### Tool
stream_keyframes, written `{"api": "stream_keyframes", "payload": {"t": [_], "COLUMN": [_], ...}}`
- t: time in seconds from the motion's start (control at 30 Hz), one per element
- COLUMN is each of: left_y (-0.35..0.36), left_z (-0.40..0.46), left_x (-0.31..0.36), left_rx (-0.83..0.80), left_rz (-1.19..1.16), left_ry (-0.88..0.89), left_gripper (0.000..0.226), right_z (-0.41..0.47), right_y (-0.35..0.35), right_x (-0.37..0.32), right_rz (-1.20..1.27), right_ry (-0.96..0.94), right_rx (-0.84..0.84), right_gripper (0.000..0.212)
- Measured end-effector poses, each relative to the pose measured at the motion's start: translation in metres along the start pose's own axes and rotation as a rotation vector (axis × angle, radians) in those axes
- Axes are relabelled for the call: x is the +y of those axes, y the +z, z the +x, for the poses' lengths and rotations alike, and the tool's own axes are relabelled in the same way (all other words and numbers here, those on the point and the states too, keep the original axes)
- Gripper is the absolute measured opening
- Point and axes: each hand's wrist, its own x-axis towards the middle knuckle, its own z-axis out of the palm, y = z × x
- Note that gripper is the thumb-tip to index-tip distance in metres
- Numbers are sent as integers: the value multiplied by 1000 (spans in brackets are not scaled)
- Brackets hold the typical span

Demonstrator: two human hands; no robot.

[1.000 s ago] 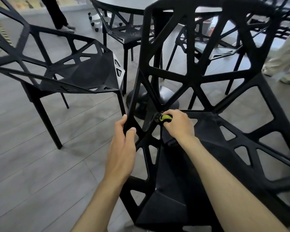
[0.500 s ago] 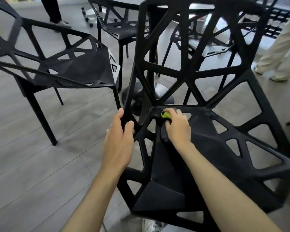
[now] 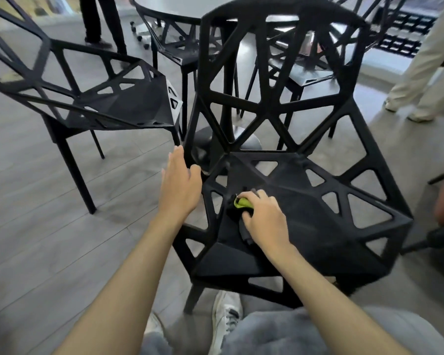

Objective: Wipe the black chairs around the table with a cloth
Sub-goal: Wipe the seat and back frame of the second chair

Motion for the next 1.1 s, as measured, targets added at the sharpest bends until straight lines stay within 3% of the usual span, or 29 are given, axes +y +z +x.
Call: {"api": "stream_keyframes", "payload": {"t": [0.17,0.3,0.63,0.73,0.87,1.0,1.1], "left_y": [9,22,53,53,62,96,127], "left_z": [-31,-76,-134,-127,-119,-120,-127], "left_x": [6,7,-10,-15,-13,6,22], "left_rx": [5,-100,-129,-67,-53,-137,-217], "left_rz": [256,428,758,801,788,733,714], "left_ry": [90,183,321,337,369,503,566], "left_gripper": [55,50,56,55,51,44,50], "right_z": [-63,-91,-84,-84,-101,-111,-89], "right_y": [-30,-54,-137,-158,-146,-139,-162], "right_x": [-9,5,138,181,191,198,220], "right_rz": [35,5,-345,-475,-294,-290,-433], "right_ry": [-85,-175,-49,-41,63,-154,-242], "right_rx": [-61,-121,-76,60,190,81,112], "right_gripper": [37,44,45,50,54,55,51]}}
